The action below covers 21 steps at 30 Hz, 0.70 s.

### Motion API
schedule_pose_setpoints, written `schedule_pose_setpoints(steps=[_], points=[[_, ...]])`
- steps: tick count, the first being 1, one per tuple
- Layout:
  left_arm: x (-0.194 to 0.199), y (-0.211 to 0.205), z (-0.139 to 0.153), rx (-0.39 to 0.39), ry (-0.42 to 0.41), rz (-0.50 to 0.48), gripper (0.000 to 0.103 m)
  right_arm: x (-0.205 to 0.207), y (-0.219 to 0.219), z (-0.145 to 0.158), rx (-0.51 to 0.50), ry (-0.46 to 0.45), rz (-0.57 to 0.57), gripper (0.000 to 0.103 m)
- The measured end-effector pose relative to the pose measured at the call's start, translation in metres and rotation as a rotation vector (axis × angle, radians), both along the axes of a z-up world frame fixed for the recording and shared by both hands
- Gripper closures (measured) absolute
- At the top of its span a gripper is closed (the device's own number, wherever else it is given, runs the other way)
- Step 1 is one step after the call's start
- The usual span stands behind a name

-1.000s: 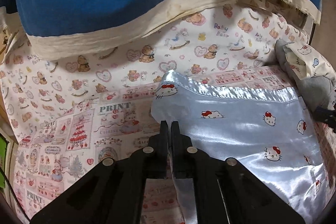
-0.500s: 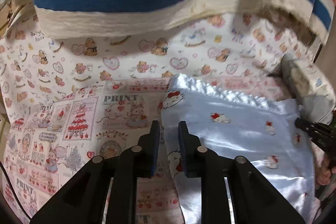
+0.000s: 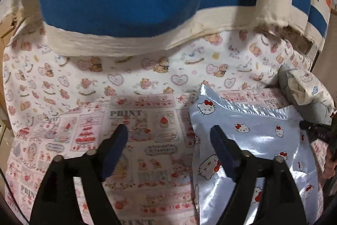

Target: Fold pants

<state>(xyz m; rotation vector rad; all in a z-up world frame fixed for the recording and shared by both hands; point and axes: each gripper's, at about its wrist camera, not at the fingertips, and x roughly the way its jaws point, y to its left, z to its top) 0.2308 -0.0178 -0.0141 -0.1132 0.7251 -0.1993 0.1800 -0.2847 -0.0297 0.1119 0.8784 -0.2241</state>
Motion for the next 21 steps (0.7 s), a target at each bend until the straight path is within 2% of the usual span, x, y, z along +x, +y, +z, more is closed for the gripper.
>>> schedule_pose_setpoints(steps=[1,2,4,6,8,10,12,13,14,16,18,21], points=[[0.005,-0.003,-0.004,-0.001,0.017,-0.011,0.022,0.0,-0.002,0.002,0.022,-0.007,0.001,0.093],[0.011,-0.005,-0.008,-0.014,0.049,-0.026,0.022,0.0,-0.004,0.002,0.039,-0.013,0.01,0.082],[0.028,-0.005,-0.015,-0.064,0.12,-0.052,0.022,0.002,-0.002,0.003,0.054,-0.017,0.044,0.068],[0.049,-0.002,-0.023,-0.107,0.203,-0.052,0.022,0.002,0.003,0.004,0.031,-0.024,0.059,0.064],[0.066,0.004,-0.028,-0.175,0.235,-0.013,0.022,0.004,0.01,0.003,0.013,-0.026,0.066,0.059],[0.076,0.009,-0.034,-0.248,0.254,0.011,0.022,0.007,0.015,-0.001,-0.029,-0.009,0.059,0.059],[0.081,0.006,-0.033,-0.288,0.242,-0.017,0.024,0.009,0.019,-0.007,-0.055,0.008,0.059,0.059],[0.083,0.003,-0.033,-0.297,0.239,-0.046,0.03,0.01,0.018,-0.009,-0.055,0.01,0.059,0.063],[0.084,-0.001,-0.033,-0.3,0.24,-0.075,0.041,0.011,0.016,-0.01,-0.033,0.023,0.059,0.071],[0.084,-0.008,-0.035,-0.3,0.25,-0.103,0.054,0.013,0.013,-0.013,0.024,0.037,0.064,0.083],[0.083,-0.013,-0.037,-0.319,0.239,-0.116,0.055,0.014,0.013,-0.014,0.036,0.029,0.073,0.089],[0.083,-0.013,-0.042,-0.412,0.235,-0.115,0.054,0.014,0.013,-0.016,0.052,0.024,0.071,0.092]])
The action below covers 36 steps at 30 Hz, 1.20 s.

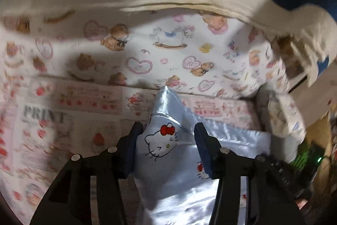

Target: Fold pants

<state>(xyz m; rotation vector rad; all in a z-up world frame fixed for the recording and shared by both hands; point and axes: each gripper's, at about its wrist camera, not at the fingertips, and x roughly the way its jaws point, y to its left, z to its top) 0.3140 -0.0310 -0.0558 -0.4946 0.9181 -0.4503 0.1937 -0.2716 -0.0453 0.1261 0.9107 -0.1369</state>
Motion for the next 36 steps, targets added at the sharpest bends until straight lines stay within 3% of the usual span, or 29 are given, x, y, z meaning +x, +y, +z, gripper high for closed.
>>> schedule_pose_setpoints(steps=[2,3,5,6,8,11,15,18,21,24,26,29,36], points=[[-0.001,-0.004,0.0,0.015,-0.021,0.0,0.055,-0.001,-0.002,-0.001,0.018,-0.007,0.0,0.093],[-0.003,-0.01,0.002,0.064,-0.038,-0.015,0.056,-0.002,-0.003,-0.002,0.027,-0.012,-0.002,0.093],[-0.006,-0.02,0.003,0.16,-0.056,-0.024,0.091,-0.004,-0.006,-0.003,0.039,-0.023,-0.001,0.095],[-0.007,-0.024,0.003,0.183,-0.06,-0.036,0.096,-0.004,-0.006,-0.003,0.041,-0.03,0.004,0.095],[-0.012,-0.027,0.005,0.221,-0.086,-0.031,0.099,-0.004,-0.004,-0.002,0.035,-0.044,0.018,0.096],[-0.022,-0.034,0.016,0.354,-0.154,0.013,0.099,-0.005,0.001,0.005,0.032,-0.087,0.051,0.097],[-0.045,-0.031,0.038,0.454,-0.269,0.07,0.1,-0.011,0.008,0.024,0.018,-0.188,0.096,0.097],[-0.069,-0.024,0.054,0.588,-0.382,0.099,0.099,-0.002,0.022,0.029,-0.025,-0.188,0.135,0.097],[-0.084,-0.024,0.066,0.757,-0.464,0.192,0.099,0.012,0.045,0.032,-0.062,-0.191,0.173,0.097],[-0.081,-0.029,0.067,0.867,-0.471,0.235,0.099,0.032,0.075,0.041,-0.095,-0.218,0.202,0.097],[-0.074,-0.023,0.066,0.881,-0.442,0.265,0.099,0.042,0.087,0.043,-0.116,-0.24,0.2,0.097],[-0.059,-0.008,0.06,0.809,-0.408,0.285,0.099,0.052,0.085,0.04,-0.103,-0.258,0.186,0.097],[-0.051,0.001,0.038,0.72,-0.39,0.213,0.095,0.068,0.05,0.013,-0.019,-0.166,0.146,0.097]])
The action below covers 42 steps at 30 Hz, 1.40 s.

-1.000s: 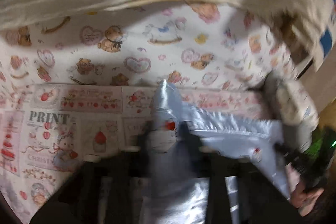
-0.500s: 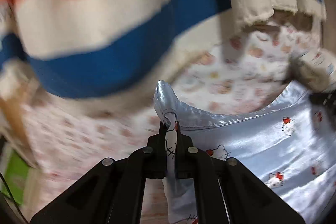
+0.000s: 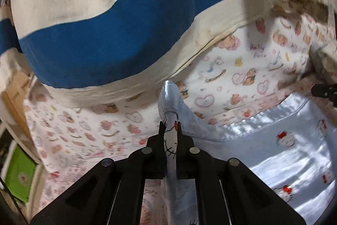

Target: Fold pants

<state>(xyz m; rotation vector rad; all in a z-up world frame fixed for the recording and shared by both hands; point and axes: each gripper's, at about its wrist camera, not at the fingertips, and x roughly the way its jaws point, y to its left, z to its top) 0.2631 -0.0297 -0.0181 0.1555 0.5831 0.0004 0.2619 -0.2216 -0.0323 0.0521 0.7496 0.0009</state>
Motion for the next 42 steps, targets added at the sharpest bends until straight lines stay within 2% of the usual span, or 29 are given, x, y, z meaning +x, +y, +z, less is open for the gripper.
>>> schedule_pose_setpoints(steps=[4,6,7,8,9,10,11,12,14,15,16,17,19,22,24,27,32,33,34,36,37,38,39,40,41,42], points=[[-0.002,-0.002,-0.001,-0.031,0.031,-0.014,0.094,-0.001,-0.014,0.011,0.138,-0.013,0.046,0.095],[-0.002,0.0,-0.001,-0.044,0.036,-0.012,0.094,-0.002,-0.013,0.013,0.163,-0.005,0.083,0.078],[-0.002,0.0,-0.001,-0.05,0.044,-0.012,0.093,-0.003,-0.009,0.012,0.159,0.007,0.101,0.058],[-0.002,0.001,-0.001,-0.056,0.055,-0.009,0.086,-0.004,-0.005,0.009,0.146,0.01,0.111,0.047],[-0.002,0.003,-0.003,-0.066,0.071,-0.008,0.081,-0.004,0.0,0.006,0.109,0.025,0.105,0.047],[-0.003,0.003,-0.003,-0.069,0.083,-0.007,0.071,-0.004,0.005,0.002,0.08,0.05,0.102,0.048],[-0.004,0.002,-0.003,-0.062,0.091,-0.009,0.063,-0.003,0.011,-0.003,0.045,0.092,0.112,0.058],[-0.007,0.001,-0.002,-0.054,0.09,-0.014,0.059,-0.002,0.015,-0.008,0.042,0.105,0.124,0.062],[-0.011,0.0,0.003,-0.055,0.074,-0.021,0.045,-0.003,0.017,-0.013,0.024,0.115,0.113,0.07],[-0.014,0.001,0.007,-0.068,0.065,-0.02,0.042,-0.004,0.018,-0.015,-0.004,0.11,0.099,0.075],[-0.018,0.003,0.011,-0.091,0.054,-0.022,0.039,-0.005,0.018,-0.016,-0.015,0.108,0.1,0.088],[-0.022,0.006,0.015,-0.113,0.045,-0.026,0.038,-0.005,0.017,-0.017,-0.015,0.111,0.107,0.096],[-0.027,0.011,0.021,-0.142,0.034,-0.028,0.033,-0.006,0.012,-0.017,-0.012,0.118,0.103,0.1],[-0.031,0.02,0.028,-0.176,0.015,-0.014,0.03,-0.006,0.003,-0.015,-0.079,0.19,0.022,0.1],[-0.03,0.024,0.03,-0.169,0.007,0.009,0.03,-0.011,-0.008,-0.011,-0.08,0.215,-0.02,0.101],[-0.029,0.028,0.028,-0.167,0.009,0.033,0.03,-0.016,-0.021,-0.003,-0.073,0.206,-0.076,0.101],[-0.024,0.035,0.02,-0.2,0.046,0.062,0.03,-0.022,-0.022,0.007,0.05,0.145,-0.005,0.1],[-0.023,0.036,0.02,-0.208,0.051,0.065,0.03,-0.023,-0.017,0.008,0.081,0.148,0.04,0.1],[-0.023,0.038,0.019,-0.212,0.053,0.067,0.03,-0.024,-0.018,0.007,0.099,0.16,0.069,0.094],[-0.023,0.04,0.02,-0.213,0.049,0.076,0.03,-0.023,-0.012,0.004,0.121,0.171,0.085,0.068],[-0.023,0.042,0.02,-0.214,0.048,0.078,0.03,-0.02,-0.007,0.003,0.129,0.166,0.084,0.049],[-0.023,0.043,0.02,-0.216,0.047,0.08,0.03,-0.019,-0.006,0.001,0.135,0.166,0.087,0.047],[-0.023,0.044,0.019,-0.218,0.045,0.081,0.03,-0.017,-0.004,-0.001,0.128,0.182,0.091,0.047],[-0.022,0.044,0.018,-0.217,0.044,0.081,0.03,-0.017,-0.003,-0.004,0.119,0.19,0.097,0.054],[-0.021,0.044,0.017,-0.209,0.045,0.083,0.03,-0.015,0.003,-0.01,0.108,0.2,0.108,0.071],[-0.02,0.043,0.014,-0.195,0.05,0.088,0.03,-0.013,0.006,-0.014,0.095,0.215,0.112,0.078]])
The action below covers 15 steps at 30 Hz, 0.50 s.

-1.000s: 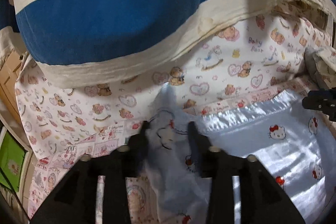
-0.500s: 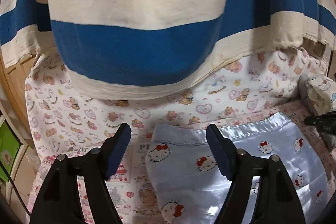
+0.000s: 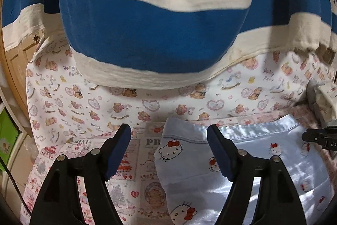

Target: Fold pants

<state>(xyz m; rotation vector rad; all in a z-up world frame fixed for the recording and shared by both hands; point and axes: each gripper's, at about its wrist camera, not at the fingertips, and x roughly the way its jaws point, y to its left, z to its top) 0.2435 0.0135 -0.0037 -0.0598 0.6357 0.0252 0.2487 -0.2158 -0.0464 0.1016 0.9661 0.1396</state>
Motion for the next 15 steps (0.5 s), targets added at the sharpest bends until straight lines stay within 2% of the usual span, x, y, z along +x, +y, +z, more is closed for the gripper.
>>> schedule_pose_setpoints(steps=[1,4,9,12,15], points=[[0.001,-0.001,-0.002,0.016,0.005,0.004,0.03,0.002,0.002,-0.004,-0.01,0.013,0.001,0.09],[0.003,-0.004,-0.006,0.05,0.009,0.01,0.03,0.003,0.002,-0.01,-0.043,0.055,-0.023,0.1],[0.003,-0.004,-0.007,0.036,0.01,0.004,0.03,-0.007,-0.004,0.008,-0.096,0.044,-0.01,0.101],[0.008,-0.011,-0.016,0.061,0.037,-0.006,0.03,-0.009,-0.003,0.007,-0.142,0.075,0.037,0.101],[0.009,-0.019,-0.02,0.091,0.055,-0.021,0.03,-0.007,-0.011,0.007,-0.132,0.045,0.001,0.101]])
